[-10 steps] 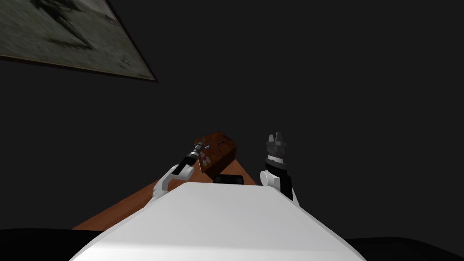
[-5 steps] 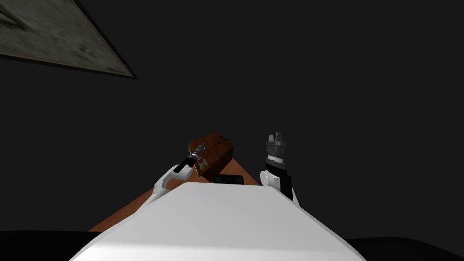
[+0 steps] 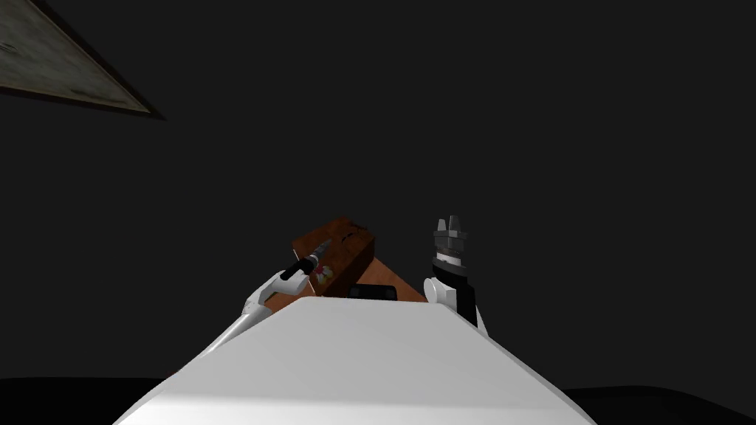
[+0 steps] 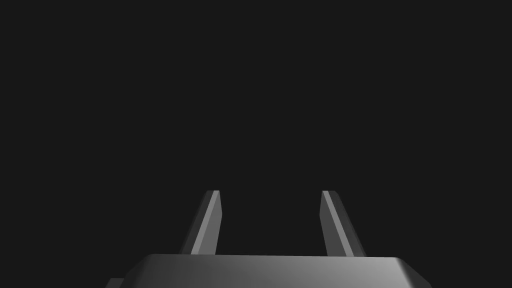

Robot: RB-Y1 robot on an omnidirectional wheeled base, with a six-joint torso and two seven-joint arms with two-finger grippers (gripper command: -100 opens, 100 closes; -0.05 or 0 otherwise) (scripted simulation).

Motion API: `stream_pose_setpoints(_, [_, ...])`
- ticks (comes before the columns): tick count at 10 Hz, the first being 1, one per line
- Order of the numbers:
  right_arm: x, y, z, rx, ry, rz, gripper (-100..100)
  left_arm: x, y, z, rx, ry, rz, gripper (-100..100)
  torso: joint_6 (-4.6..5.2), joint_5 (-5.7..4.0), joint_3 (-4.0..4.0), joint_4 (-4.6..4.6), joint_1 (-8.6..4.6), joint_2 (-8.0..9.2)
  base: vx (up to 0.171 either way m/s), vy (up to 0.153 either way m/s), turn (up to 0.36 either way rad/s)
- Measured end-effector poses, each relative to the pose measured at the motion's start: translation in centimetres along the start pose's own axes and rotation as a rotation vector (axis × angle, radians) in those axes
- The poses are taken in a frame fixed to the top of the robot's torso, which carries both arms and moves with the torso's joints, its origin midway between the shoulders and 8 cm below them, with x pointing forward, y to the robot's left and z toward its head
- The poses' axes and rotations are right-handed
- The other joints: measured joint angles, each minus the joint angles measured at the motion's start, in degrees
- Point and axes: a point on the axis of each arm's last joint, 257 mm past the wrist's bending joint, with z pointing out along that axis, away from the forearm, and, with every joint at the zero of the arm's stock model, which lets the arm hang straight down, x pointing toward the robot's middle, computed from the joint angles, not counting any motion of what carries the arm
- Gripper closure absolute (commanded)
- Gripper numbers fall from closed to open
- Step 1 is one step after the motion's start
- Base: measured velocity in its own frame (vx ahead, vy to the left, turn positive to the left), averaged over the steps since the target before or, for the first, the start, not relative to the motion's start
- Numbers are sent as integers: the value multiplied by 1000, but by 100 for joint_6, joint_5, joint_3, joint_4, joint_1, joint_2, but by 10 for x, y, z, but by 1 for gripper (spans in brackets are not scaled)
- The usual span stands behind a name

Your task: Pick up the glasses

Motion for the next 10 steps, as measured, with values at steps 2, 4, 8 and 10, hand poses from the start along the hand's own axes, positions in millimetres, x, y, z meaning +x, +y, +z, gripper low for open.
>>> stream_pose_setpoints(2, [0, 0, 0, 0, 0, 0, 0, 1, 28, 6, -71, 13, 4, -100, 1, 0, -3, -1, -2, -5, 28, 13, -223])
stream_pose_setpoints(4, [0, 0, 0, 0, 0, 0, 0, -4, 53, 3, -148, 27, 8, -100, 1, 0, -5, -1, 0, -9, 29, 16, -215])
stream_pose_setpoints(8, [0, 0, 0, 0, 0, 0, 0, -11, 111, 1, -295, 49, 6, -100, -1, 0, -3, -1, -4, -6, 42, 12, -286])
stream_pose_setpoints(10, [0, 0, 0, 0, 0, 0, 0, -18, 144, -8, -386, 61, 4, -100, -6, 0, -10, -4, -2, -17, 54, 19, -222])
